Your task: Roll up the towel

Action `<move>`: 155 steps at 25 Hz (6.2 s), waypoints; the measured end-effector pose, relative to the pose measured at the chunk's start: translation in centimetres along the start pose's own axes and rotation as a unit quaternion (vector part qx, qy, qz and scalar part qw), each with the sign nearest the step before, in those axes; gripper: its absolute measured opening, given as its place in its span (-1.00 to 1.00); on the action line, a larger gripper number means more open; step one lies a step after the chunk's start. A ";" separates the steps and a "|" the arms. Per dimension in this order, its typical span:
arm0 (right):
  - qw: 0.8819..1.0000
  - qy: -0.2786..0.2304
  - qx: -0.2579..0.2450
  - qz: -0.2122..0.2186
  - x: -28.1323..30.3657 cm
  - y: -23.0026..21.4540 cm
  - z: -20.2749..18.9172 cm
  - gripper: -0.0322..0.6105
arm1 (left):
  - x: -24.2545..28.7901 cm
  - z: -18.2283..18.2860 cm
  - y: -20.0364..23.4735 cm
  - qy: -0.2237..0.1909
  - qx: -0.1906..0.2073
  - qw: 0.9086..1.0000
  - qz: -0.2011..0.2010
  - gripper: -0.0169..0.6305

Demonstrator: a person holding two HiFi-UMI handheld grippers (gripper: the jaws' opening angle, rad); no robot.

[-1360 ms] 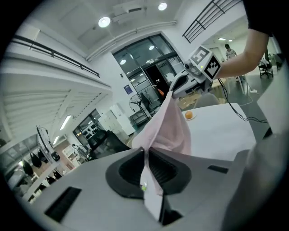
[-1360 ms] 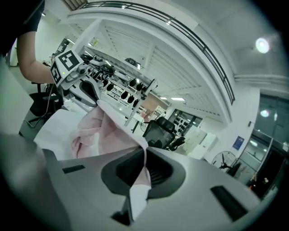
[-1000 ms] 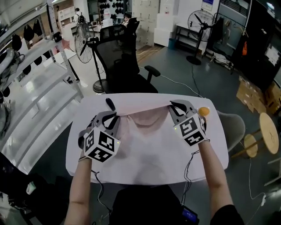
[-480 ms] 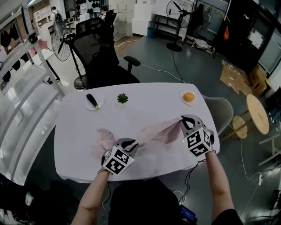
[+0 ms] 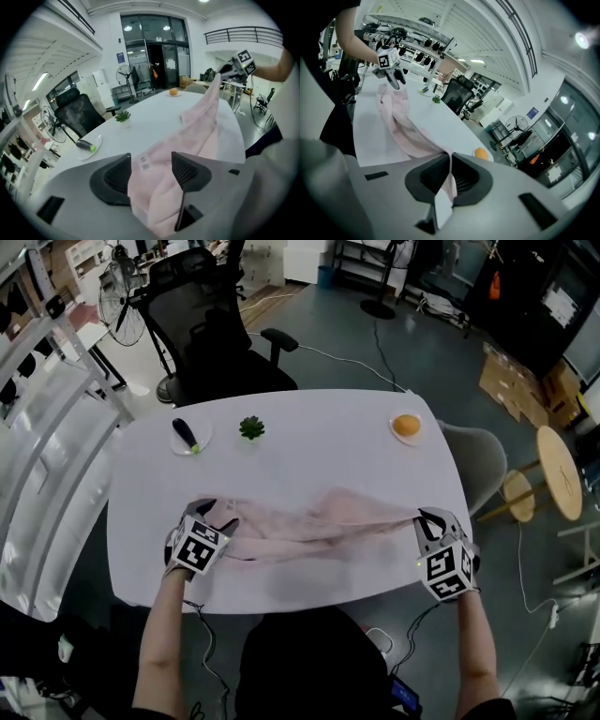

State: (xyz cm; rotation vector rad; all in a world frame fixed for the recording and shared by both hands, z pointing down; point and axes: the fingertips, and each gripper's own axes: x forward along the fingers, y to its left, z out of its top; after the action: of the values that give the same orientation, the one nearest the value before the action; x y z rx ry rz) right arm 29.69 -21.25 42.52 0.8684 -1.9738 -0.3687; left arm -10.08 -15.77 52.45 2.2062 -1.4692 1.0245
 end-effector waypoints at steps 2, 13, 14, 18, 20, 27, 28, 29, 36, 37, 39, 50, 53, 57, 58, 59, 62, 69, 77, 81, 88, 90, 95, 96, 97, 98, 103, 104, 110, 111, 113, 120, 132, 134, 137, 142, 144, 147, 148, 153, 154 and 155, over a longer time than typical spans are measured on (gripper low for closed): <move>1.000 0.000 0.001 0.005 0.1 0.1 -0.7 -0.83 | 0.9 -1.1 2.3 0.030 -0.012 0.999 0.013 0.01; 0.999 0.031 -0.010 0.036 1.2 0.8 -5.1 -0.83 | 5.6 -3.9 6.3 0.138 0.024 0.990 0.024 0.10; 0.999 0.033 -0.009 0.037 1.1 0.7 -5.4 -0.83 | 5.8 -4.1 6.1 0.143 0.017 0.989 0.024 -0.04; 0.999 0.029 -0.008 0.029 1.3 -0.5 -5.2 -0.83 | 5.2 -3.8 6.3 0.148 0.009 0.988 0.038 -0.76; 0.999 0.020 -0.012 0.021 1.6 -1.4 -4.6 -0.83 | 4.6 -3.1 6.7 0.136 0.006 0.990 0.046 -0.82; 0.998 -0.028 -0.038 -0.036 1.5 -7.2 0.6 -0.83 | -3.0 4.2 11.1 0.032 0.014 0.991 0.131 -0.84; 0.997 -0.038 -0.042 -0.046 1.3 -8.2 1.7 -0.83 | -4.5 5.3 11.6 0.018 0.018 0.989 0.143 -0.84; 0.996 -0.047 -0.045 -0.056 1.2 -9.2 2.9 -0.83 | -6.0 6.4 12.1 0.005 0.022 0.988 0.155 -0.84; 0.986 -0.090 -0.088 -0.111 -0.1 -14.5 8.8 -0.83 | -14.4 10.9 13.8 -0.063 0.043 0.972 0.224 -0.84; 0.984 -0.093 -0.092 -0.118 -0.4 -15.0 9.2 -0.83 | -15.3 11.3 13.7 -0.071 0.046 0.969 0.230 -0.84; 0.982 -0.100 -0.094 -0.128 -0.7 -15.6 9.7 -0.83 | -16.9 11.7 13.4 -0.084 0.050 0.967 0.237 -0.84; 0.981 -0.083 -0.090 -0.152 -2.5 -15.3 7.9 -0.82 | -20.0 10.4 7.8 -0.089 0.083 0.981 0.154 -0.84; 0.981 -0.071 -0.091 -0.158 -4.3 -14.9 6.1 -0.82 | -20.7 9.1 4.8 -0.096 0.085 0.985 0.117 -0.84; 0.980 -0.053 -0.099 -0.164 -7.6 -14.3 3.9 -0.82 | -22.1 7.9 1.1 -0.122 0.069 0.986 0.086 -0.84; 0.980 -0.049 -0.101 -0.165 -8.4 -14.3 3.4 -0.82 | -22.4 7.7 0.2 -0.127 0.067 0.986 0.080 -0.84; 0.980 -0.046 -0.101 -0.165 -9.0 -14.3 2.9 -0.81 | -22.8 7.5 -0.5 -0.130 0.066 0.987 0.074 -0.84; 0.981 -0.040 -0.104 -0.159 -9.4 -14.5 2.3 -0.81 | -22.9 7.2 -1.4 -0.130 0.062 0.987 0.064 -0.84; 0.990 -0.018 -0.113 -0.085 -0.7 -12.7 0.7 -0.81 | -17.5 3.1 -1.3 -0.048 0.028 0.997 0.051 -0.84; 0.986 0.001 -0.168 -0.001 11.0 -10.5 0.4 -0.81 | -11.5 -1.1 0.5 0.032 -0.026 0.997 0.069 -0.84; 0.982 -0.001 -0.189 0.021 15.5 -10.5 1.5 -0.81 | -9.5 -1.8 2.2 0.052 -0.049 0.993 0.090 -0.84; 0.977 0.008 -0.208 0.053 21.5 -9.8 2.8 -0.81 | -7.1 -3.2 4.3 0.081 -0.070 0.990 0.088 -0.84; 0.975 0.014 -0.213 0.061 23.0 -9.5 3.4 -0.81 | -6.5 -3.8 5.3 0.087 -0.079 0.990 0.083 -0.84; 0.970 0.034 -0.225 0.078 26.8 -8.6 5.2 -0.81 | -4.5 -6.0 7.4 0.105 -0.099 0.988 0.052 -0.84; 0.969 0.038 -0.229 0.081 27.6 -8.5 5.6 -0.81 | -4.0 -6.4 7.8 0.110 -0.100 0.988 0.045 -0.84; 0.968 0.041 -0.232 0.082 28.4 -8.4 6.1 -0.81 | -3.6 -6.8 8.3 0.114 -0.101 0.988 0.038 -0.84; 0.968 0.045 -0.234 0.083 29.3 -8.4 6.5 -0.81 | -3.1 -7.3 8.8 0.118 -0.104 0.987 0.033 -0.84; 0.963 0.061 -0.247 0.093 33.0 -7.2 8.1 -0.80 | -1.1 -9.4 10.4 0.134 -0.120 0.984 0.012 -0.84; 0.961 0.064 -0.250 0.096 33.6 -7.0 8.3 -0.80 | -0.8 -9.8 10.5 0.139 -0.122 0.983 0.007 -0.84; 0.954 0.078 -0.266 0.113 37.1 -5.8 9.3 -0.79 | 0.4 -12.1 11.5 0.161 -0.134 0.978 0.001 -0.84; 0.953 0.078 -0.271 0.114 37.8 -5.6 9.5 -0.79 | 0.5 -12.3 11.7 0.163 -0.134 0.977 0.003 -0.84; 0.948 0.083 -0.282 0.119 39.1 -5.1 9.7 -0.79 | 0.9 -13.0 11.9 0.171 -0.134 0.976 0.009 -0.83; 0.935 0.104 -0.309 0.142 41.2 -3.9 8.8 -0.81 | 2.0 -14.3 11.3 0.221 -0.062 0.973 0.028 -0.82; 0.961 0.103 -0.230 0.116 39.6 -5.4 10.6 -0.15 | 1.3 -13.1 12.1 0.196 -0.082 0.973 0.085 -0.25; 0.967 0.082 -0.208 0.121 38.6 -5.6 11.2 -0.02 | 0.7 -12.4 12.2 0.182 -0.092 0.974 0.099 -0.06; 0.969 0.062 -0.202 0.130 36.3 -5.9 12.1 0.26 | -0.7 -11.3 12.2 0.165 -0.095 0.974 0.118 0.02; 0.970 0.027 -0.202 0.129 31.6 -6.1 12.3 0.34 | -3.2 -9.2 10.7 0.141 -0.093 0.976 0.134 0.09; 0.972 0.009 -0.192 0.132 29.5 -5.7 12.1 0.34 | -3.9 -8.5 9.5 0.130 -0.095 0.978 0.135 0.09; 0.972 -0.010 -0.190 0.135 26.5 -4.7 11.3 0.34 | -4.6 -8.1 7.0 0.120 -0.101 0.979 0.132 0.09; 0.972 -0.017 -0.190 0.136 25.5 -4.3 11.0 0.34 | -4.8 -8.0 6.2 0.117 -0.103 0.979 0.132 0.09; 0.971 -0.046 -0.183 0.144 21.6 -2.5 9.4 0.35 | -5.8 -6.9 2.8 0.078 -0.126 0.979 0.143 0.09; 0.972 -0.053 -0.178 0.145 20.8 -2.1 9.2 0.35 | -6.1 -6.5 2.2 0.067 -0.134 0.978 0.144 0.10; 0.973 -0.060 -0.169 0.147 20.1 -1.7 8.9 0.36 | -6.5 -6.3 1.6 0.058 -0.138 0.978 0.145 0.11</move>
State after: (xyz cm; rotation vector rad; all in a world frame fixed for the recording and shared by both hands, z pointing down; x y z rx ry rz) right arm 16.26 -37.31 49.47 0.3395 -2.0350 -0.5730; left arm -15.45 -8.32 52.07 1.7480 -1.7945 0.9460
